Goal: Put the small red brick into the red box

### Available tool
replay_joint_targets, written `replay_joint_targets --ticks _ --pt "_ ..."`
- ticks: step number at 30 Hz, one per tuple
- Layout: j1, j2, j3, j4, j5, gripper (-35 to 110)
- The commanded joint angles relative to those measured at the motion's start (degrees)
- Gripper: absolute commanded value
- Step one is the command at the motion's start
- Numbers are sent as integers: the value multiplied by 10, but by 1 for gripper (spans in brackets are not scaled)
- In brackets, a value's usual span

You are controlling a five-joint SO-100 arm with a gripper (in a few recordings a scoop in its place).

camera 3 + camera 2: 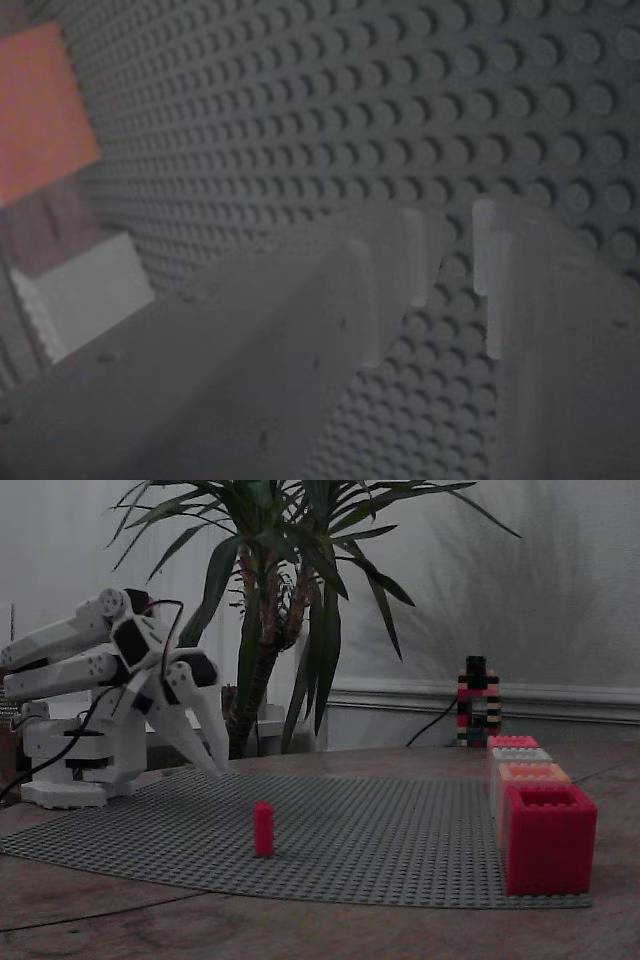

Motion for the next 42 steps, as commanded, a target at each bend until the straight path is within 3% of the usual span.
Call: replay_joint_targets --ticks 1,34,42 --pt "-1 6 -13 8 -3 0" --pt "-1 2 -14 3 -2 0" --pt "22 -296 -150 -151 -75 0"
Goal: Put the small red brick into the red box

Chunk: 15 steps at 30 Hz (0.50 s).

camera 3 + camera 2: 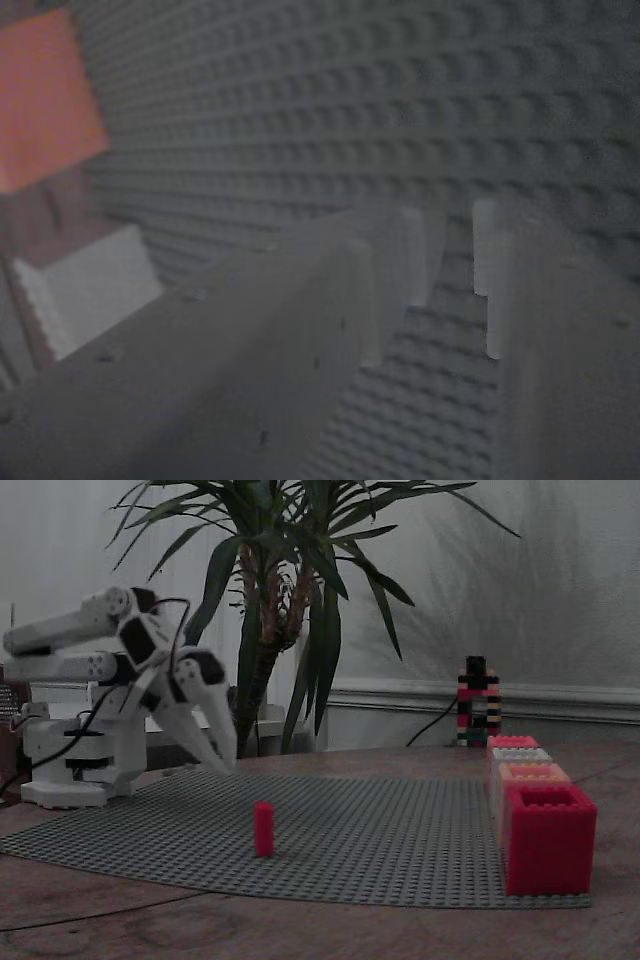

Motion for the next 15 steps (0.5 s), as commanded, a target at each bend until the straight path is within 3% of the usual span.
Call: replay_joint_targets --ticks 1,5,9,11,15 --pt "14 -159 -106 -52 -40 0" --pt "21 -287 -231 -3 -91 0" --pt "55 -403 -369 98 -226 0" --pt "91 -442 -428 123 -243 1" --pt "155 -507 -504 127 -306 12"
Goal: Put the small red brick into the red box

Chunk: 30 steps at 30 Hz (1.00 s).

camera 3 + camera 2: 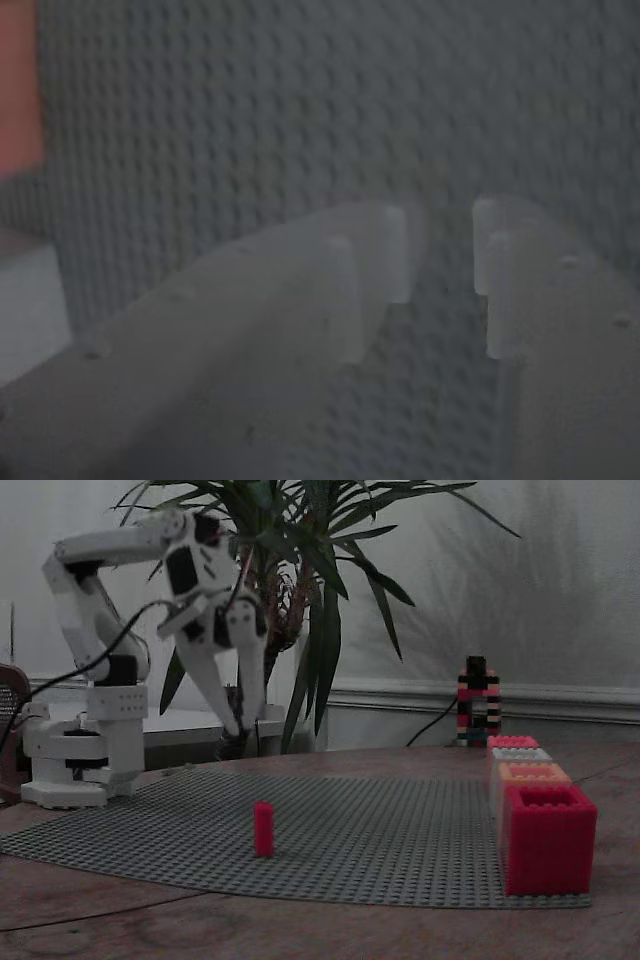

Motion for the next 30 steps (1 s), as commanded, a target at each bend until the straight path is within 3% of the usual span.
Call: replay_joint_targets --ticks 1,9,30 --pt "61 -47 -87 16 -70 14" --pt "127 -128 -106 -27 -165 28" --pt "141 -296 -170 -122 -239 28"
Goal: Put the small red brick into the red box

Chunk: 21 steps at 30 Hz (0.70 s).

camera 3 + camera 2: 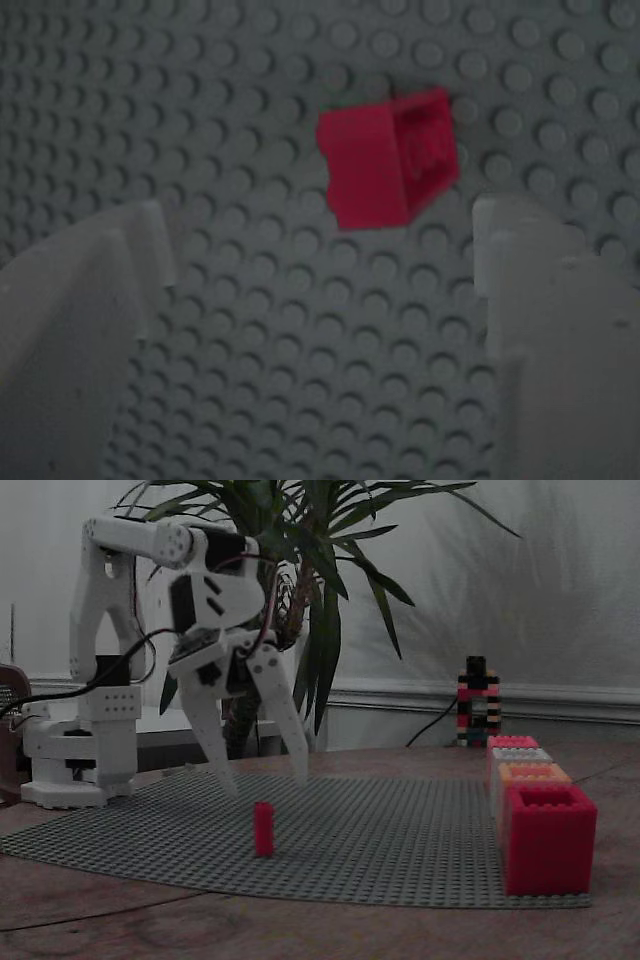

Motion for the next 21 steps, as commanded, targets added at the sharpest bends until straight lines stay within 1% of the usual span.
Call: replay_joint_targets --ticks 1,13,16,17,19,21 --pt "16 3 -37 -4 -15 28" --pt "22 -41 -37 -36 -25 27" --pt "22 -49 -37 -46 -23 21" --pt "22 -53 -37 -47 -22 17" --pt "21 -57 -37 -55 -17 3" --pt "21 -59 -38 -62 -12 0"
